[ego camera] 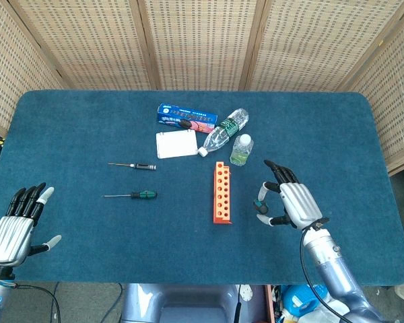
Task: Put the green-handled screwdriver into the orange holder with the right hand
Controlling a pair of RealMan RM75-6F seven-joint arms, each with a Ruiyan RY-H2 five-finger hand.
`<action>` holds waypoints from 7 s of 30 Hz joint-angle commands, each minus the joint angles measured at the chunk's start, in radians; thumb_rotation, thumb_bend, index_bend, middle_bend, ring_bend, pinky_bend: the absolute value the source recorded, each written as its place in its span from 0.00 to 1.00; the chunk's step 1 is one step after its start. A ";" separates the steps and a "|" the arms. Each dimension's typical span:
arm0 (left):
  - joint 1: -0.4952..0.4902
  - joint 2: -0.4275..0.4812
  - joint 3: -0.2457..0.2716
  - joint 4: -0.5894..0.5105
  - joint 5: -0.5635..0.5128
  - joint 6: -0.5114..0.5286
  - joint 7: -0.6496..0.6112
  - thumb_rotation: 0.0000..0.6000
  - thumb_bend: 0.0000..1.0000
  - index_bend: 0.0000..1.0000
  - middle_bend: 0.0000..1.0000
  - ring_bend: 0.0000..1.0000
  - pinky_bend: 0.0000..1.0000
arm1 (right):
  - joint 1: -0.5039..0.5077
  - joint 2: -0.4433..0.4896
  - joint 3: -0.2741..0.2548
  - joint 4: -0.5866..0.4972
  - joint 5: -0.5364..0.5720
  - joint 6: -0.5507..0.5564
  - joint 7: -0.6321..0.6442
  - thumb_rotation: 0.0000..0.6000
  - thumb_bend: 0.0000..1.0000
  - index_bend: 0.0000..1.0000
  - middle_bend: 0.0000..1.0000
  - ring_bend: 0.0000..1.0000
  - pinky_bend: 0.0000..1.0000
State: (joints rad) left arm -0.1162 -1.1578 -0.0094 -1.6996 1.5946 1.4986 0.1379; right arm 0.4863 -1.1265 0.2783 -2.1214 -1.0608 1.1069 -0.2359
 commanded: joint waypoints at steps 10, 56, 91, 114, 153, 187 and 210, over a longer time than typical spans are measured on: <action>-0.001 0.003 0.000 -0.001 0.000 -0.002 -0.006 1.00 0.00 0.00 0.00 0.00 0.00 | 0.102 0.101 0.075 -0.133 0.185 0.007 -0.105 1.00 0.19 0.65 0.00 0.00 0.00; -0.009 -0.002 -0.004 0.018 -0.029 -0.030 -0.028 1.00 0.00 0.00 0.00 0.00 0.00 | 0.461 0.206 0.203 -0.142 0.804 -0.115 0.068 1.00 0.19 0.67 0.00 0.00 0.00; -0.014 -0.008 -0.005 0.034 -0.051 -0.047 -0.033 1.00 0.00 0.00 0.00 0.00 0.00 | 0.525 0.104 0.155 -0.017 0.783 -0.152 0.140 1.00 0.20 0.67 0.00 0.00 0.00; -0.016 -0.012 -0.002 0.038 -0.054 -0.054 -0.026 1.00 0.00 0.00 0.00 0.00 0.00 | 0.526 0.100 0.146 0.007 0.760 -0.179 0.181 1.00 0.19 0.67 0.00 0.00 0.00; -0.013 -0.013 0.000 0.035 -0.050 -0.047 -0.021 1.00 0.00 0.00 0.00 0.00 0.00 | 0.505 0.154 0.114 0.007 0.753 -0.208 0.209 1.00 0.19 0.67 0.00 0.00 0.00; -0.017 -0.020 0.007 0.044 -0.049 -0.060 -0.020 1.00 0.00 0.00 0.00 0.00 0.00 | 0.506 -0.085 0.053 0.217 0.679 -0.273 0.270 1.00 0.19 0.67 0.00 0.00 0.00; -0.017 -0.021 0.008 0.045 -0.049 -0.061 -0.025 1.00 0.00 0.00 0.00 0.00 0.00 | 0.488 -0.139 0.045 0.277 0.621 -0.336 0.308 1.00 0.19 0.38 0.00 0.00 0.00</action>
State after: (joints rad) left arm -0.1332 -1.1785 -0.0012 -1.6545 1.5455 1.4375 0.1133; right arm 0.9749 -1.2662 0.3236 -1.8444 -0.4385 0.7715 0.0719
